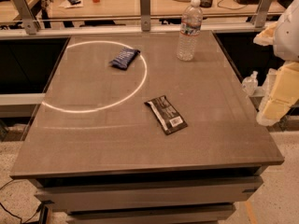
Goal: Knock water bottle over
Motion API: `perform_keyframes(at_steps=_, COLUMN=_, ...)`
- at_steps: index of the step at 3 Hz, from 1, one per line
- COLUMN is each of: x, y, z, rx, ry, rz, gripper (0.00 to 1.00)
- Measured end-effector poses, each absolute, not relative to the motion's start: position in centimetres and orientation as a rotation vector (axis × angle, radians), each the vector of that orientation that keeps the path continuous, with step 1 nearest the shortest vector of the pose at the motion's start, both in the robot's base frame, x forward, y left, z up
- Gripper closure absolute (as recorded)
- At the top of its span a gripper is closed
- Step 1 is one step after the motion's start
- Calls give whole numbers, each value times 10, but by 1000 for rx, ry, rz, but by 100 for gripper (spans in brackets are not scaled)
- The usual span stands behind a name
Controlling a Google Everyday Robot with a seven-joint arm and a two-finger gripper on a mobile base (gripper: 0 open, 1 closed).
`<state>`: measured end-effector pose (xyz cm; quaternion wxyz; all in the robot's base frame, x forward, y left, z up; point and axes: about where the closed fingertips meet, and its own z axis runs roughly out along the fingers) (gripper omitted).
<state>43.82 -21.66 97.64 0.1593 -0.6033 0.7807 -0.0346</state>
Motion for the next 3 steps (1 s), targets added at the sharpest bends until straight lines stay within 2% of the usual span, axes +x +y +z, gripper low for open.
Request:
perform_keyframes(at_steps=2, x=450, y=-222, z=976, rx=-1664, ry=2239, rz=-104, gripper=0)
perform_keyframes(at_steps=3, x=476, y=-239, z=972, rx=-1543, ry=2242, rz=-87, gripper=0)
